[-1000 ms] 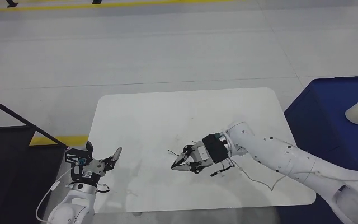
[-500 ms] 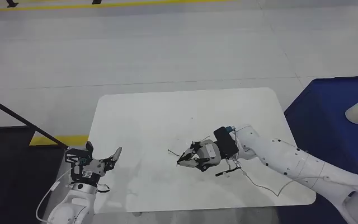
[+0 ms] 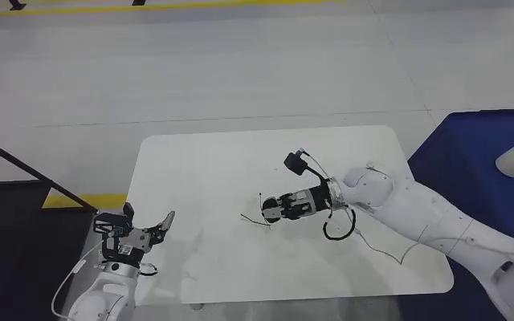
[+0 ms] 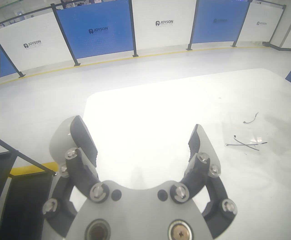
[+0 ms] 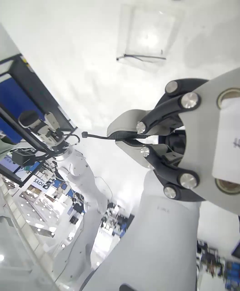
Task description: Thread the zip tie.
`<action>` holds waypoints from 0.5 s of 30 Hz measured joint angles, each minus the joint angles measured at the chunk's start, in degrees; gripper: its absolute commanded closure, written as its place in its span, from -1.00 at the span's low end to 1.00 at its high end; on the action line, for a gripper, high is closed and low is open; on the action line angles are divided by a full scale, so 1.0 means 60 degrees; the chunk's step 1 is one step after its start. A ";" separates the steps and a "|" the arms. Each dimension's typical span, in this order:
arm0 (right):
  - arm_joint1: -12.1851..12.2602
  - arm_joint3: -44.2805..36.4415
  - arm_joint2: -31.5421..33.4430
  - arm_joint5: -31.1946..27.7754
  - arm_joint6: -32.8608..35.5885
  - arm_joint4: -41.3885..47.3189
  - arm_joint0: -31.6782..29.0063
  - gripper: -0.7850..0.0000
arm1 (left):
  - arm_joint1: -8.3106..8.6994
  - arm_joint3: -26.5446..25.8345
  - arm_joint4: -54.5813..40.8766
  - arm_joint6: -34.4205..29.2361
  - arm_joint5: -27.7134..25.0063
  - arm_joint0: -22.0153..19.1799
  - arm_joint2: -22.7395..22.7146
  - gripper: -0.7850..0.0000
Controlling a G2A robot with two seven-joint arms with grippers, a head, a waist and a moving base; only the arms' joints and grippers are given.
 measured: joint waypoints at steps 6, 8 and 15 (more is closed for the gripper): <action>0.0008 0.0022 0.0153 -0.0106 0.1108 0.1115 0.0042 1.00 | 0.0000 0.0000 0.0000 0.0000 0.0000 0.0000 0.0000 -1.00; 0.0008 0.0022 0.0152 -0.0103 0.1095 0.1094 0.0042 1.00 | 0.0000 0.0000 0.0000 0.0000 0.0000 0.0000 0.0000 -1.00; -0.0115 -0.0093 0.0234 0.0336 0.1539 0.2469 -0.0535 1.00 | 0.0058 -0.0144 -0.1229 -0.1143 -0.1552 -0.0112 0.0180 -1.00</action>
